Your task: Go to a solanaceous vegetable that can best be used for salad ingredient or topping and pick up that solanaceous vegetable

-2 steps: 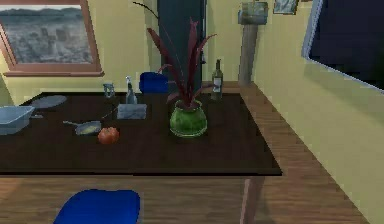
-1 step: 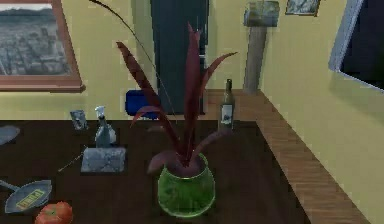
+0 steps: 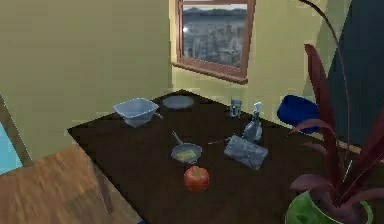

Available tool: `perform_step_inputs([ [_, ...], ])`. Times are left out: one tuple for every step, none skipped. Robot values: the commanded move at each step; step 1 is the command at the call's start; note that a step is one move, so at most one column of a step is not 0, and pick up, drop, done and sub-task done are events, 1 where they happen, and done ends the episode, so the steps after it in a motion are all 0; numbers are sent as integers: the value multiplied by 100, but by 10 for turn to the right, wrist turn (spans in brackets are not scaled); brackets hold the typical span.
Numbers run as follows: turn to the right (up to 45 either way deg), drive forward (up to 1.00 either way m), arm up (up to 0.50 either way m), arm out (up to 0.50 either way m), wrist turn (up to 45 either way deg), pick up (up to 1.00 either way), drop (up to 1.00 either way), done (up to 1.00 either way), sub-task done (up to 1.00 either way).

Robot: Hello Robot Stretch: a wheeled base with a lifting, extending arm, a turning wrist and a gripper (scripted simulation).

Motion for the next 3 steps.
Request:
perform_step_inputs([
  [-450,0,0,0,0,0,0,0,0],
  [-360,0,0,0,0,0,0,0,0],
  [0,0,50,0,0,0,0,0,0],
])
